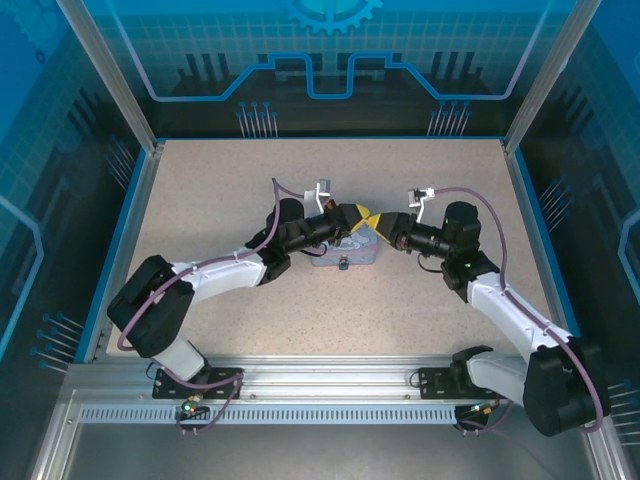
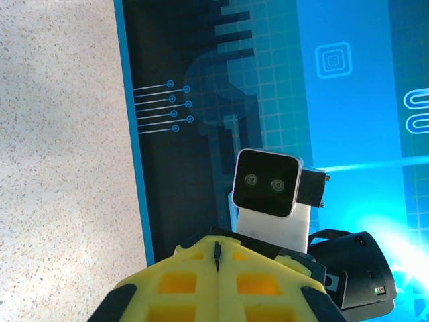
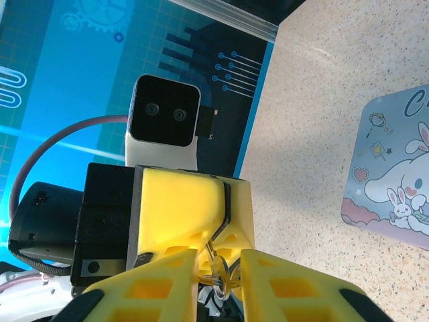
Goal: Unlock the padlock with the key
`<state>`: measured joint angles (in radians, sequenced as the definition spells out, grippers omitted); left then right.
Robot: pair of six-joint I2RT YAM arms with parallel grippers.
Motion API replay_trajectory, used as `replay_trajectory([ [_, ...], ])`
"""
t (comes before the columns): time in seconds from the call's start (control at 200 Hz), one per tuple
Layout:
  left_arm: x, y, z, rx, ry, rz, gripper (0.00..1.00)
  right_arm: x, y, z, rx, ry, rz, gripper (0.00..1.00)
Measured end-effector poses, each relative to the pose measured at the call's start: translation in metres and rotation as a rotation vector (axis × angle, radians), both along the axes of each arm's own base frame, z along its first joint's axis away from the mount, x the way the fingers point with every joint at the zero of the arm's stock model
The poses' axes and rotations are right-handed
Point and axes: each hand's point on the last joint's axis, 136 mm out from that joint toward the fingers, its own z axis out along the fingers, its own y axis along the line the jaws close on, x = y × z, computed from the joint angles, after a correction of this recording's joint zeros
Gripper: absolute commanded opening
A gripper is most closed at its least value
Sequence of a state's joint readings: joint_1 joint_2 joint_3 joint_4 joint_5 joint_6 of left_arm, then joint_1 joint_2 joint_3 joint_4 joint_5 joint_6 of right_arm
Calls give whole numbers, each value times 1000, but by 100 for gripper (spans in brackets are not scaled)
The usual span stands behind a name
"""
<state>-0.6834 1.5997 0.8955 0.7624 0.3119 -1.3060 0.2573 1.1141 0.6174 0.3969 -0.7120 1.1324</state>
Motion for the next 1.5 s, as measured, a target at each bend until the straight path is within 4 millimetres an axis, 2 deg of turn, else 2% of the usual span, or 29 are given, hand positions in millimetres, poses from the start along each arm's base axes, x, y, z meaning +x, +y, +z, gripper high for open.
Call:
replay_trajectory([
  [0.35,2,1,1,-4,-6,5,0,3,1,3,27,12,-4,9],
  [0.5,3,2,1,-3,-9,14,0,4,1,4,35,13,-2,0],
  [0.825,4,2,1,-4,-12,17,0,4,1,5,37,11,-3,0],
  [0.84,4,2,1,-3,-13,17,3,4,1,5,37,11,-3,0],
  [0.86,4,2,1,-3,-13,17,12,4,1,5,37,11,-3,0],
  [0.9,4,2,1,0,-17,17,39,4,1,4,36,11,-3,0],
  [0.935,5,3,1,3,-21,21,55,3,1,3,35,11,-4,0],
  [1.026,6,4,2,5,-30,32,71,1,-1,-3,28,17,-9,0],
  [1.206,5,17,1,15,-29,69,80,-6,-7,-15,8,12,-20,0],
  [1.346,2,32,4,22,-40,101,82,-11,-12,-22,-13,-3,-25,0],
  [1.501,-7,41,-5,56,-33,107,82,-14,-16,-28,-33,-26,-33,0],
])
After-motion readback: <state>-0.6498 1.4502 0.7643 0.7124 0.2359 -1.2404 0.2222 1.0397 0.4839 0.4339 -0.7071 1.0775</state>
